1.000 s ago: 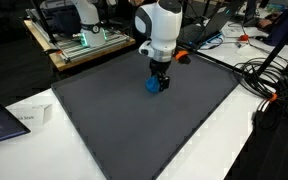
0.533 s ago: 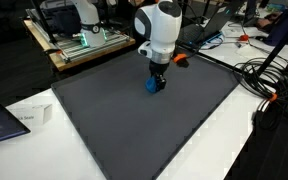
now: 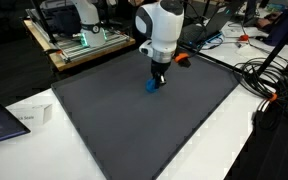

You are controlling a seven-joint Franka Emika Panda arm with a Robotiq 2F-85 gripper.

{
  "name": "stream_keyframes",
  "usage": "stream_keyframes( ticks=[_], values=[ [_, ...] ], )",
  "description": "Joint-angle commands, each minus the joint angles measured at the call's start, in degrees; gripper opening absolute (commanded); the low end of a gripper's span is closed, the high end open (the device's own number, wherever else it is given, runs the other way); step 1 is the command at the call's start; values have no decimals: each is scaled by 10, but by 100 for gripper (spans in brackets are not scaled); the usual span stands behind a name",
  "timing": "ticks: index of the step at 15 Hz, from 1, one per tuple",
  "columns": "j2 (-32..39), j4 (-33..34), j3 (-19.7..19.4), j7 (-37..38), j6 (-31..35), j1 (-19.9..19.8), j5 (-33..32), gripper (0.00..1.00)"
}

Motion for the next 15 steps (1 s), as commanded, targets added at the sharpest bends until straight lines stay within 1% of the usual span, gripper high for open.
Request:
stream_keyframes(
  ticks=[1, 2, 3, 6, 7, 9, 11, 15],
  values=[
    [15, 14, -5, 12, -8, -1, -5, 25],
    [14, 13, -4, 10, -7, -2, -4, 45],
    [14, 13, -5, 11, -8, -1, -5, 47],
    [6, 6, -2, 0, -5, -3, -4, 66],
    [3, 3, 0, -6, -2, -5, -2, 73],
    [-7, -4, 6, -27, 0, -8, -3, 88],
    [-15, -10, 4, -44, 0, -8, -6, 100],
    [-39, -24, 8, -95, 5, -11, -5, 100]
  ],
)
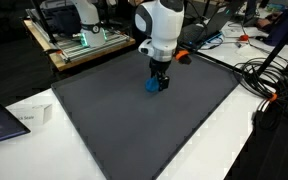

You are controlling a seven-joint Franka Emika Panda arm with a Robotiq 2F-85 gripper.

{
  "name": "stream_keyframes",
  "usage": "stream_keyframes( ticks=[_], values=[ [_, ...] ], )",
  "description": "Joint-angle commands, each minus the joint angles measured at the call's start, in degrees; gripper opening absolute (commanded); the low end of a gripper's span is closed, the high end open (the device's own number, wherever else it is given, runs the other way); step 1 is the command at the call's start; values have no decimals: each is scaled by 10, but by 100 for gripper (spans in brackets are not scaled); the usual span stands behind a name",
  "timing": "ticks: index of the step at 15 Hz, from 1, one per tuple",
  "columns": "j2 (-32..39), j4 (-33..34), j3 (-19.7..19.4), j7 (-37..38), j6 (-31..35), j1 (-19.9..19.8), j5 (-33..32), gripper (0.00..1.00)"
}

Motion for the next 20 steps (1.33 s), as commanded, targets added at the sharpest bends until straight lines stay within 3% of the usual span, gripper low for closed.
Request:
stream_keyframes(
  ticks=[1, 12, 20],
  values=[
    [-37, -26, 11, -54, 4, -9, -7, 100],
    [-84, -54, 2, -222, 29, 7, -112, 100],
    [-130, -87, 11, -375, 10, 0, -123, 100]
  ],
)
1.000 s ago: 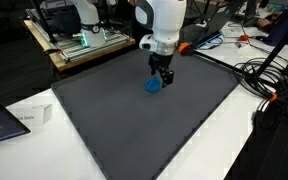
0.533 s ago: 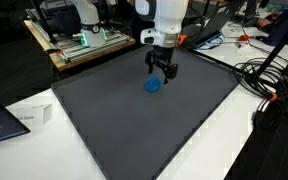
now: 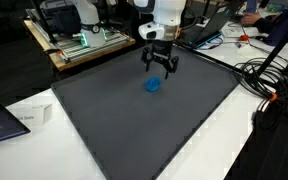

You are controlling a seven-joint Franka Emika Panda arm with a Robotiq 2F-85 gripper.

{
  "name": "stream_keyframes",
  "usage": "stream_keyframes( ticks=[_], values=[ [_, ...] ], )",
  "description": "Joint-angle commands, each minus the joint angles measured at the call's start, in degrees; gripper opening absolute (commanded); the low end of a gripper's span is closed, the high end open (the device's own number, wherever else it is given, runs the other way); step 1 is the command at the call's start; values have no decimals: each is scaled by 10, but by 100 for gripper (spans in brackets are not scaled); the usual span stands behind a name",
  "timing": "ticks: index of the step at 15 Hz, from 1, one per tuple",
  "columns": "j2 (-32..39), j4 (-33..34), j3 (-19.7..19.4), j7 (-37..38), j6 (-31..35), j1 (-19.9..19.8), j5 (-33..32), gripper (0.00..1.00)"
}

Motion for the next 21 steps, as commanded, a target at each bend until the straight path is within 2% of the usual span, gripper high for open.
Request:
stream_keyframes(
  ticks=[1, 9, 16, 19, 21],
  values=[
    [-49, -51, 8, -76, 8, -7, -6, 100],
    [-133, -176, 13, -231, 97, -25, 16, 100],
    [-161, -264, 30, -366, 198, -32, 56, 100],
    [-169, -291, 31, -360, 232, -19, 67, 100],
    [-173, -303, 31, -326, 253, -6, 71, 100]
  ],
)
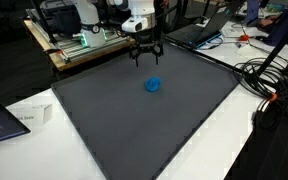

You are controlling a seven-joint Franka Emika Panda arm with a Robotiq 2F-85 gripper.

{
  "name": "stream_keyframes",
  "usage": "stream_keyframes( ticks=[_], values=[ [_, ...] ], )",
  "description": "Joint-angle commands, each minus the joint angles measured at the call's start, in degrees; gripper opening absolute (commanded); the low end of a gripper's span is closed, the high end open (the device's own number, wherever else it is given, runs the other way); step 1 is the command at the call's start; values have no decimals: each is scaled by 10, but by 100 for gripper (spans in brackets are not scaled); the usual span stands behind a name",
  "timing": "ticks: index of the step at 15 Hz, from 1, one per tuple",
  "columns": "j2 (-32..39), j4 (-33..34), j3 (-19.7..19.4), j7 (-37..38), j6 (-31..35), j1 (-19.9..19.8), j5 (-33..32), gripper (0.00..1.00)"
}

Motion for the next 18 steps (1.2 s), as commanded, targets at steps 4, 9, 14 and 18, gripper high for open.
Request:
stream_keyframes(
  ticks=[4, 9, 14, 18],
  values=[
    [-25, -38, -31, 165, 40, 59, -46, 100],
    [-18, -12, -106, 383, 14, 154, -208, 100],
    [-14, 36, -75, 549, -79, 172, -343, 100],
    [3, 93, -18, 564, -186, 159, -361, 100]
  ],
)
